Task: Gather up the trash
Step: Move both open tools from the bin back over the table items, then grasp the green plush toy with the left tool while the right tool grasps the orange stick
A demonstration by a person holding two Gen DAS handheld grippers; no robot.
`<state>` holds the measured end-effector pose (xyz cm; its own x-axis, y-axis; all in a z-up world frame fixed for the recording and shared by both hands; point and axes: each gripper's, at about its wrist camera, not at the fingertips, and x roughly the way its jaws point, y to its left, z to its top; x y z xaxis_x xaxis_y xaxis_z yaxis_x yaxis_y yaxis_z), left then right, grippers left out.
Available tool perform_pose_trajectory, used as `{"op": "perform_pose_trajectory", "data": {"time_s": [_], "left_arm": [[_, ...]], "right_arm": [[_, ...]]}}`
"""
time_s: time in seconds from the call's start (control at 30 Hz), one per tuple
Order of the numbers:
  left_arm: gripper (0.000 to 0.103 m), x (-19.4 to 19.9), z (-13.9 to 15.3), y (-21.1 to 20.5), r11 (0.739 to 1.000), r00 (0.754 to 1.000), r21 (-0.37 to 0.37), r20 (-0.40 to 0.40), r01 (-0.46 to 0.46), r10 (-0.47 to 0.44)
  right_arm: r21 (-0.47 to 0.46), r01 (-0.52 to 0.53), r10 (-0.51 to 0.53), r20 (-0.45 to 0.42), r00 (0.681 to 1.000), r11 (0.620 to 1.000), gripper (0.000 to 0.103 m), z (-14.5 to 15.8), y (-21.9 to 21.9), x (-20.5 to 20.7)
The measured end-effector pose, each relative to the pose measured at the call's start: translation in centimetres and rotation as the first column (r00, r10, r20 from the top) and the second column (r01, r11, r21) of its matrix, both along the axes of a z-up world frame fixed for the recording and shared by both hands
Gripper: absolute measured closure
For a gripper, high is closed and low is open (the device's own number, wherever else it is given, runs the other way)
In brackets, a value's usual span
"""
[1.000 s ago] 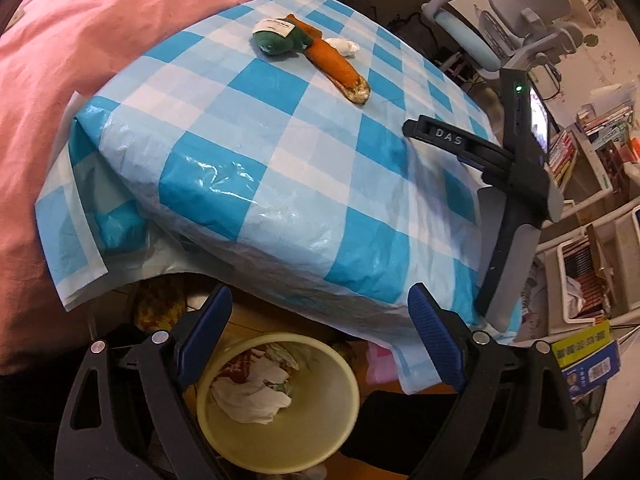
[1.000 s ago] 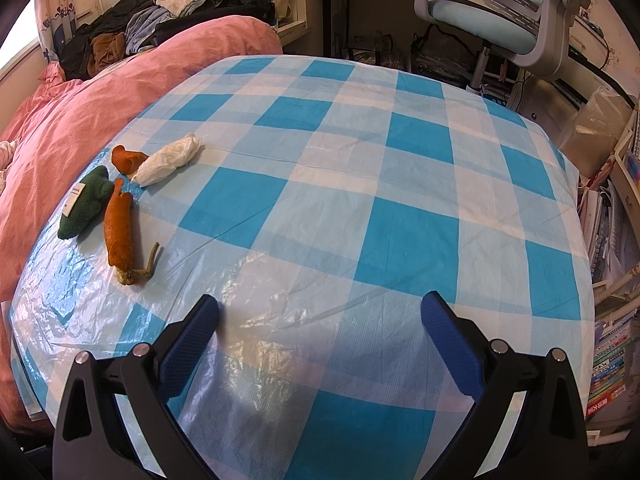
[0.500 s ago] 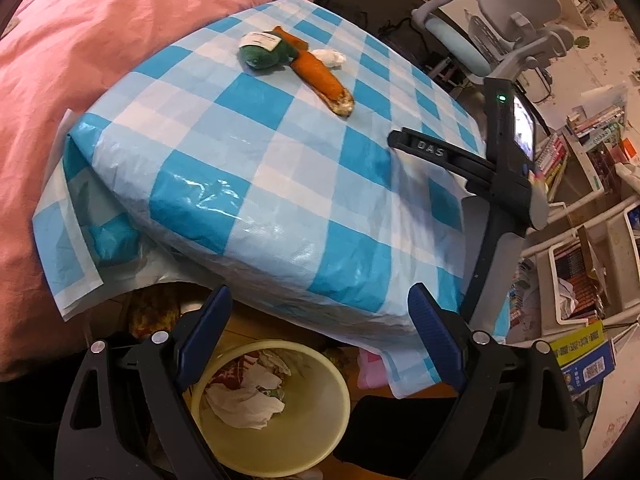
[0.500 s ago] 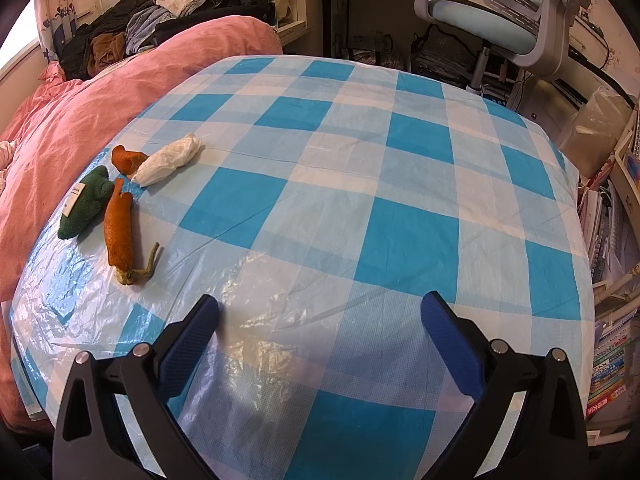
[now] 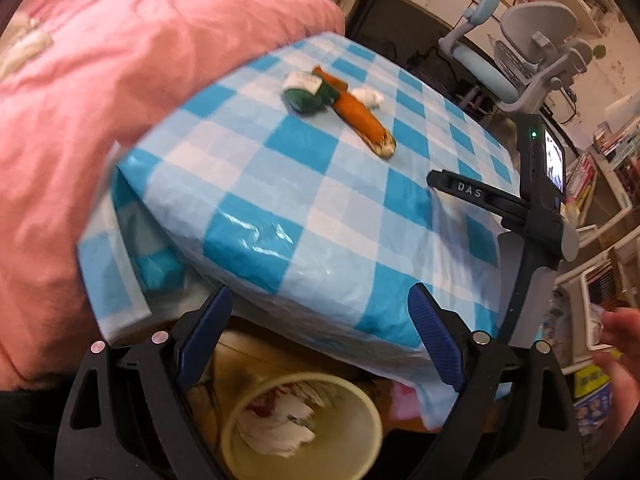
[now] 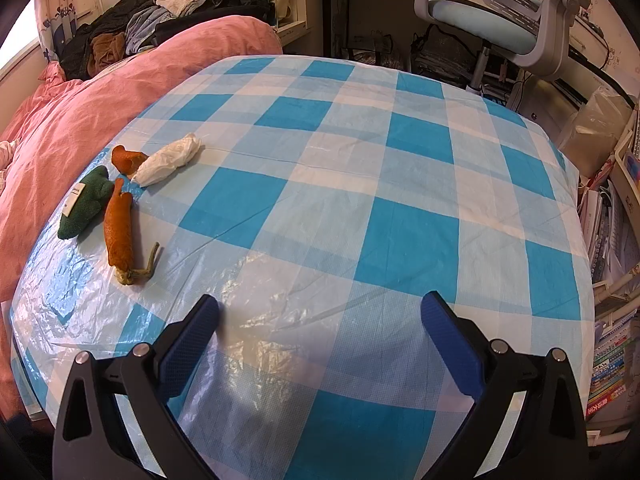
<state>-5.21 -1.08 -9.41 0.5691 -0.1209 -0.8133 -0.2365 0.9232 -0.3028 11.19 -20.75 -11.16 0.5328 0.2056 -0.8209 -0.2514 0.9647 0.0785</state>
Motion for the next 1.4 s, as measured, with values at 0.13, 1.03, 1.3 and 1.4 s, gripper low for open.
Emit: {"op": "perform_pose_trajectory", "data": {"time_s": [0.13, 1.03, 1.3, 1.4], "left_arm": [[0.016, 0.5, 0.7, -0.9, 0.997, 0.999, 0.075, 0.016, 0.029, -0.030], [0.014, 13.8, 4.8, 6.8, 0.996, 0.999, 0.088, 0.039, 0.032, -0.035], [0.014, 16.1, 3.0, 6.2, 0.988, 0.997, 0.139, 0.001, 0.072, -0.073], [0.014, 16.7, 2.6, 6.6, 0.990, 0.998, 0.128, 0.001, 0.058, -0.059]], "right_arm": [[0.000, 0.000, 0.000, 0.000, 1.000, 1.000, 0.006, 0.0, -0.1, -0.1], [0.060, -0.043, 0.042, 0.010, 0.999, 0.997, 0.006, 2.0, 0.2, 0.4], [0.049, -0.218, 0.210, 0.138, 0.968, 0.975, 0.007, 4.3, 3.8, -1.1], [0.029, -0.281, 0.275, 0.136, 0.952, 0.959, 0.015, 4.2, 5.8, -1.0]]}}
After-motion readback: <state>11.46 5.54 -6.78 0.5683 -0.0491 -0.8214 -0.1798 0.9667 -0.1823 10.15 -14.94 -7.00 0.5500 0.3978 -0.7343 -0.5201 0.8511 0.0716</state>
